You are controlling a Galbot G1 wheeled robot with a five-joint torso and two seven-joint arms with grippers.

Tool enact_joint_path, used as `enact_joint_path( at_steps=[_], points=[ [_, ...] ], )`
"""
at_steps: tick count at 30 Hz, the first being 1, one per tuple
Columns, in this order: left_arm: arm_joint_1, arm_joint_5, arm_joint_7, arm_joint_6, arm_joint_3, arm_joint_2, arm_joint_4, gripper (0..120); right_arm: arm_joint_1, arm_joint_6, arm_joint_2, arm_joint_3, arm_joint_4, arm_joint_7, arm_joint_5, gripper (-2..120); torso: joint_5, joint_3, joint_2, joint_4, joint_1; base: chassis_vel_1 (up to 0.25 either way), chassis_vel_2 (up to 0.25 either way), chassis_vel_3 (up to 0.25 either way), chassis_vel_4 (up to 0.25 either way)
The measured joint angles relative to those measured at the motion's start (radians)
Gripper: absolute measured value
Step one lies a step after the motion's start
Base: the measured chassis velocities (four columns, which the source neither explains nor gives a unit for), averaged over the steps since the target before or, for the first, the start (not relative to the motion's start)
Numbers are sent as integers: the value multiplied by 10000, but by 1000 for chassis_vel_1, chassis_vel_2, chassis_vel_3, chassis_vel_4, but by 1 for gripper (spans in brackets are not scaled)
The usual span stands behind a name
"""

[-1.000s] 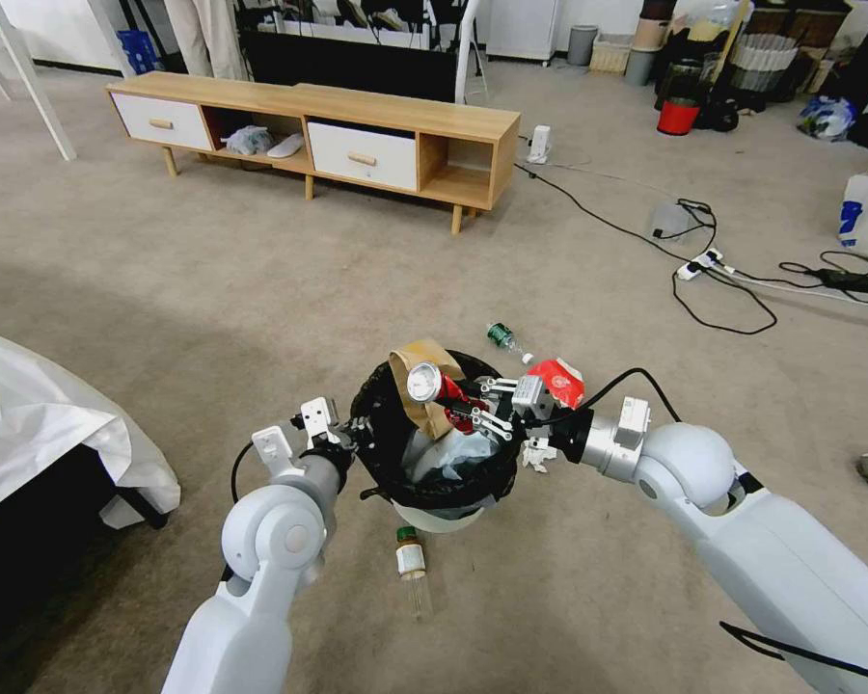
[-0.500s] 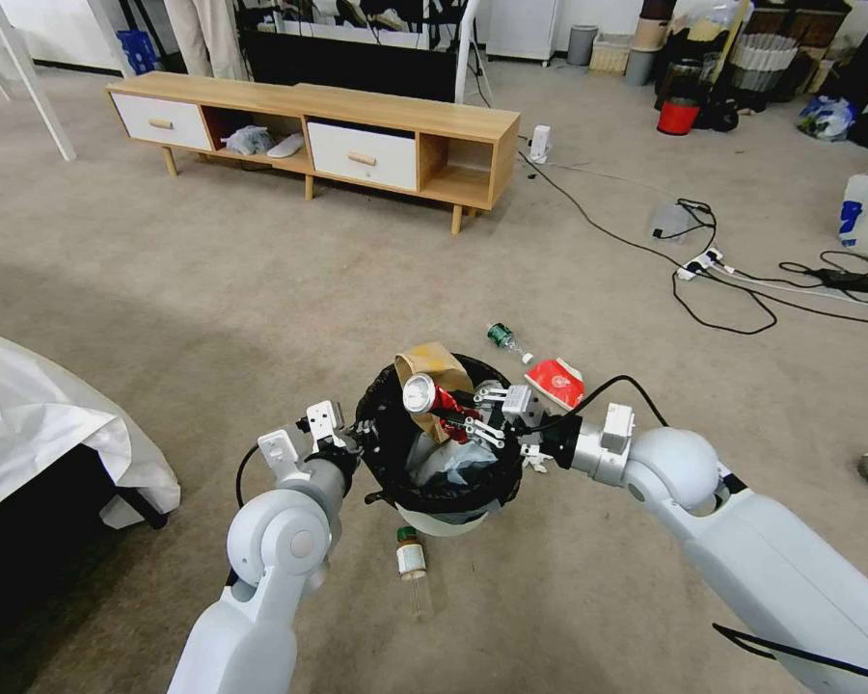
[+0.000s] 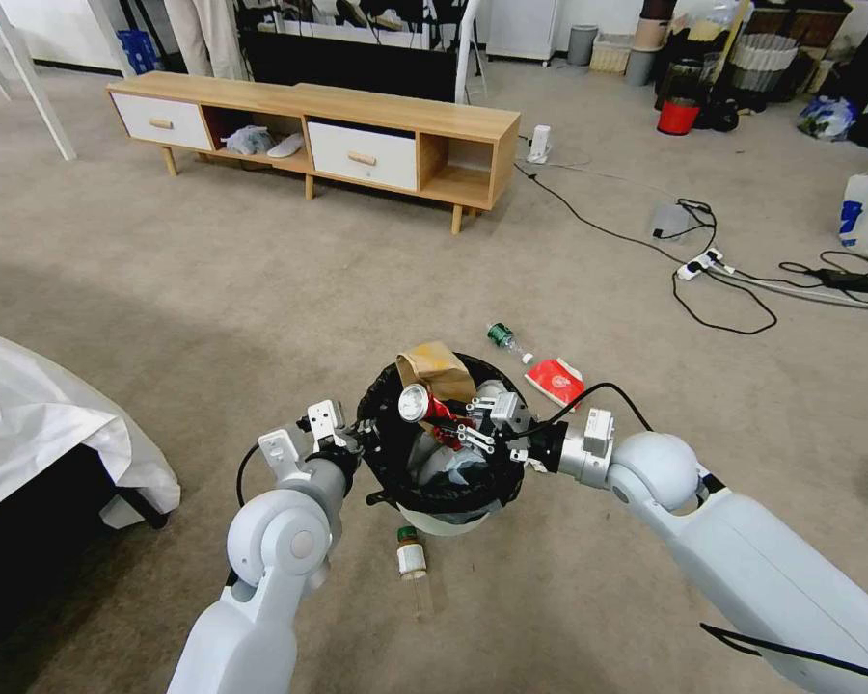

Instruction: Pick up the trash bin and place the garbage on the floor into it.

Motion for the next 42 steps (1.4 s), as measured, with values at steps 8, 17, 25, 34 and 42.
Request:
enact_joint_path(
  at_steps=[8, 17, 25, 34, 42],
  points=[
    [27, 13, 12, -10, 5, -40, -19, 4, -128, 4, 4, -4, -14, 235, -119, 50, 1, 0, -1, -1, 0, 0, 0, 0, 0],
    [80, 44, 16, -29, 7, -58, -58, 4, -97, -5, 33, -9, -25, 287, -112, 79, 0, 0, 0, 0, 0, 0, 0, 0, 0],
    [113, 45, 16, -30, 1, -44, -72, 4, -100, -9, 79, -23, -44, 338, -104, 100, 0, 0, -1, -1, 0, 0, 0, 0, 0],
    [93, 17, -11, -45, -264, -4, -53, 4, -130, -15, 48, 467, 413, 369, 11, 100, 0, 0, 0, 0, 0, 0, 0, 0, 0],
    [72, -51, -12, -46, -530, 33, -84, 4, -247, -95, -32, 1788, 1185, 500, 383, 100, 0, 0, 0, -1, 0, 0, 0, 0, 0]
  ],
)
